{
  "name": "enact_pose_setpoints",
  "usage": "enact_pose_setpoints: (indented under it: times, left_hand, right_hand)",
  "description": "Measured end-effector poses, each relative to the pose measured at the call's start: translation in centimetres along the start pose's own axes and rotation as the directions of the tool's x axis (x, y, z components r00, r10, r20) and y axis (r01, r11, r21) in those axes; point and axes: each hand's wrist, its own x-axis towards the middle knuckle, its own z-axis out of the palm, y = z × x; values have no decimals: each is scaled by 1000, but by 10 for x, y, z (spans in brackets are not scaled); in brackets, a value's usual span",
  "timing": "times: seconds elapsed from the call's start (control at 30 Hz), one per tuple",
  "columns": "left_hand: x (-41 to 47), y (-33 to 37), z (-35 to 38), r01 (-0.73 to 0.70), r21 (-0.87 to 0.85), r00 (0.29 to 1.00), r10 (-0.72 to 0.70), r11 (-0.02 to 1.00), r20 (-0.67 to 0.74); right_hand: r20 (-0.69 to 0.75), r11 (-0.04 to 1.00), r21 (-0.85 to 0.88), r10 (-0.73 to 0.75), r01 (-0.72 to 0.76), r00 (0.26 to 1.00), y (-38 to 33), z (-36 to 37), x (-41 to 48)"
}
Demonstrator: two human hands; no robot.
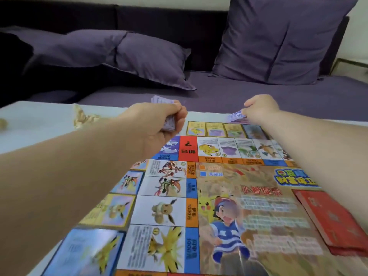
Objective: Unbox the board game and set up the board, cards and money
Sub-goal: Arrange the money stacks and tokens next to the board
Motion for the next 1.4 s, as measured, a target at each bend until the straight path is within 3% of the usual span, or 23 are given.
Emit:
enact_pose_setpoints:
  times: [0.17, 0.27, 0.4, 0.5, 0.57, 0.77, 0.9, 1.13, 1.23, 1.4]
  left_hand:
    - [-1, -3, 5, 53, 43, 997, -55, 998, 51]
    - [-7, 0, 9, 109, 75, 989, -115, 991, 93]
    - [-32, 12, 12, 126, 60, 962, -137, 990, 238]
    - [-56, 22, 1, 71, 123, 949, -105, 990, 297]
    - [-71, 28, -14, 36, 174, 959, -83, 984, 272]
    - [-118, 50, -63, -31, 314, 986, -23, 949, 168]
    - [-143, 65, -95, -61, 391, 995, 24, 919, 98]
    - [-154, 87, -149, -131, 422, 976, 192, 897, -106]
    - [-156, 89, -164, -118, 388, 974, 182, 914, -134]
    - [-152, 80, -171, -57, 325, 984, 109, 944, -144]
  right_hand:
    - [-44, 975, -210, 67, -74, 997, 10, 5, 8]
    - [-45, 987, -153, 47, -54, 998, 4, -8, -5]
    - [34, 975, 150, -173, 166, 984, -30, -31, -51]
    - [255, 855, 500, -299, 139, 919, -67, -47, -106]
    - [364, 794, 604, -352, 69, 863, -86, -56, -138]
    - [494, 824, 556, -434, 110, 754, -136, -59, -207]
    - [522, 822, 556, -461, 124, 718, -168, -48, -235]
    - [481, 838, 524, -439, 152, 759, -217, -17, -238]
    - [478, 887, 404, -415, 226, 774, -216, 1, -224]
    - [522, 896, 208, -440, 392, 730, -211, 39, -216]
